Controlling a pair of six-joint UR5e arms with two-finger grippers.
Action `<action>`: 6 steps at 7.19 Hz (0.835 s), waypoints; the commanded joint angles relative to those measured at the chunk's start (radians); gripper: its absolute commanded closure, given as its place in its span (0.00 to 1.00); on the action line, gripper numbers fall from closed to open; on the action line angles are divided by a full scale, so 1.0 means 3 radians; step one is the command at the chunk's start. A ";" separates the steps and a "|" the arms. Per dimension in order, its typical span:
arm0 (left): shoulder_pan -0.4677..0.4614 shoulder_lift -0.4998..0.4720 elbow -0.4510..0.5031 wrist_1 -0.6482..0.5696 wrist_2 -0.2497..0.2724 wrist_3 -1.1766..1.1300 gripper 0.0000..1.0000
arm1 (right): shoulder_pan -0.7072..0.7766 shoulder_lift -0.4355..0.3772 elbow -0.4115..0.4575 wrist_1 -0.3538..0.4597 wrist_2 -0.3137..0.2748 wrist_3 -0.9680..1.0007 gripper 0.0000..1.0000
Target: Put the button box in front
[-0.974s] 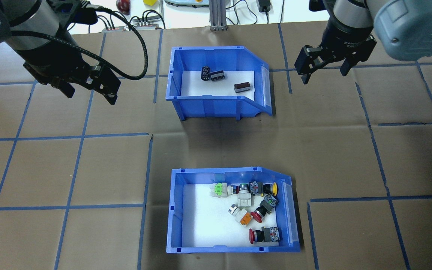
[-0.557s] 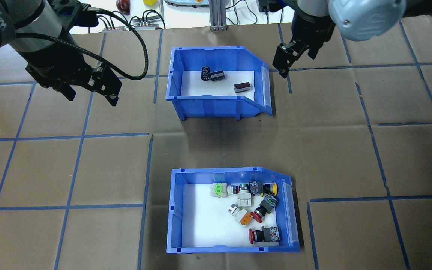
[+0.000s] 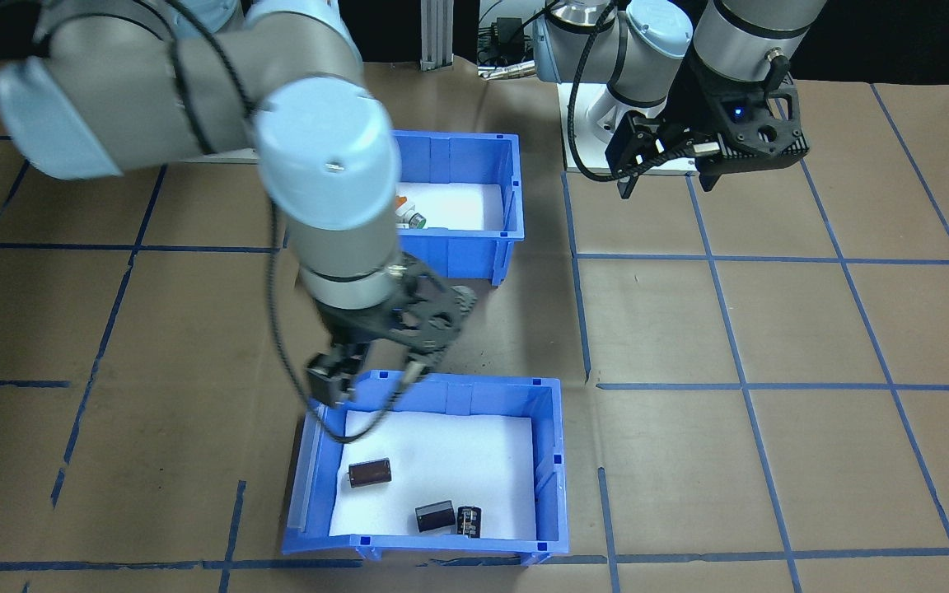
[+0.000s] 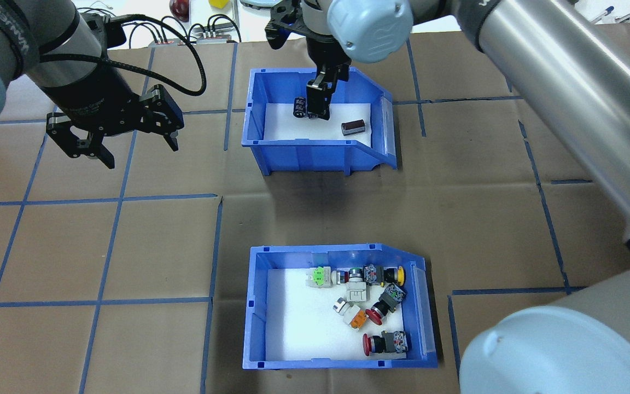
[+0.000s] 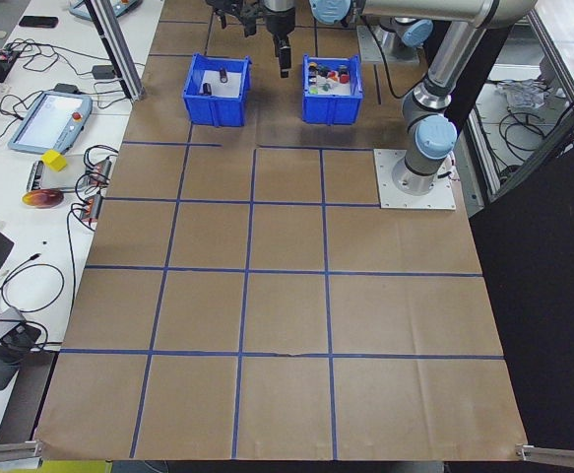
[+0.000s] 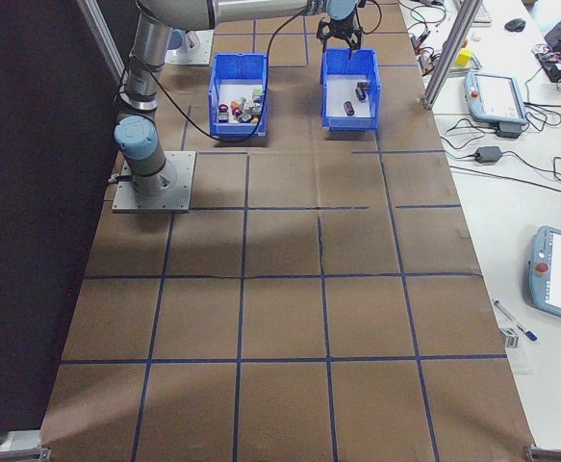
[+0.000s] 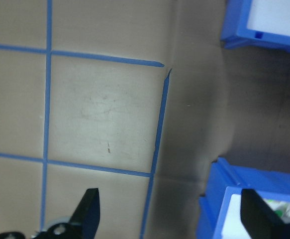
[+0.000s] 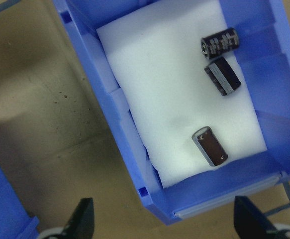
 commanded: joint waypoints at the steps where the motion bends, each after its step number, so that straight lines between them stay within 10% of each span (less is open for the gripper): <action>1: -0.0022 0.0221 -0.0271 0.0032 -0.0036 -0.0934 0.05 | 0.0138 0.0094 -0.0036 0.0022 0.0049 -0.0493 0.00; 4: -0.0271 0.0844 -0.0971 0.0032 -0.0067 -0.2721 0.02 | 0.0231 0.0104 0.0249 -0.0079 0.0044 -0.0801 0.00; 6: -0.0883 0.0846 -0.1258 0.0194 -0.0067 -0.3897 0.01 | 0.0226 0.0140 0.0612 -0.0920 0.0009 -0.0863 0.00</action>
